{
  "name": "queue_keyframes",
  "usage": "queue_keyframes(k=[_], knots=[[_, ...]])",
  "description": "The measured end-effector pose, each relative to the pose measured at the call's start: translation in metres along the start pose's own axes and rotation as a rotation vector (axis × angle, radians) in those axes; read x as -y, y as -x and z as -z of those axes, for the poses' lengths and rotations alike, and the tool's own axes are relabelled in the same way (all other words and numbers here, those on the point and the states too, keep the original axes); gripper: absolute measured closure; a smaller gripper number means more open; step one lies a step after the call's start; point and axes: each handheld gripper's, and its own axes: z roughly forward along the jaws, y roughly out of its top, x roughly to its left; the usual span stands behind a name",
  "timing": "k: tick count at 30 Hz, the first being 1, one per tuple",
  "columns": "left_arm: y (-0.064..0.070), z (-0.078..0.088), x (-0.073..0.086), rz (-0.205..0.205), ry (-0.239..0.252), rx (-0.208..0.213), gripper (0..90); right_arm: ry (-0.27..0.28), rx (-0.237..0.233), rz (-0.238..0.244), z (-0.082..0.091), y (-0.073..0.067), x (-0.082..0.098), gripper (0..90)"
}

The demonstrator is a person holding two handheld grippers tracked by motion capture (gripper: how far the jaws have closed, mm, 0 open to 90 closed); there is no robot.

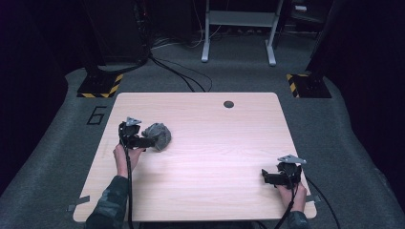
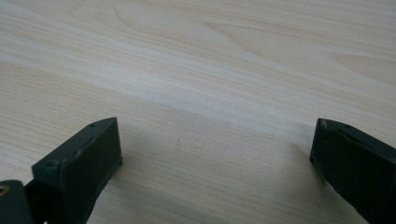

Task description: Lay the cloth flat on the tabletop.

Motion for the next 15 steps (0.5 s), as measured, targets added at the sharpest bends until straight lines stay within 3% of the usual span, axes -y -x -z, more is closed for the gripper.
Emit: queue_keyframes(k=[5, 7, 11, 15], knots=[[0.003, -0.016, -0.004, -0.013, -0.029, -0.009, 0.0, 0.0, 0.0, 0.0, 0.0, 0.0, 0.0, 1.4], [0.002, -0.021, -0.005, -0.041, -0.065, -0.009, 0.0, 0.0, 0.0, 0.0, 0.0, 0.0, 0.0, 1.4], [0.004, -0.032, -0.009, -0.044, -0.089, -0.01, 0.2, 0.0, 0.0, 0.0, 0.0, 0.0, 0.0, 1.4], [0.005, -0.042, -0.009, -0.079, -0.132, -0.018, 5.4, 0.0, 0.0, 0.0, 0.0, 0.0, 0.0, 1.4]])
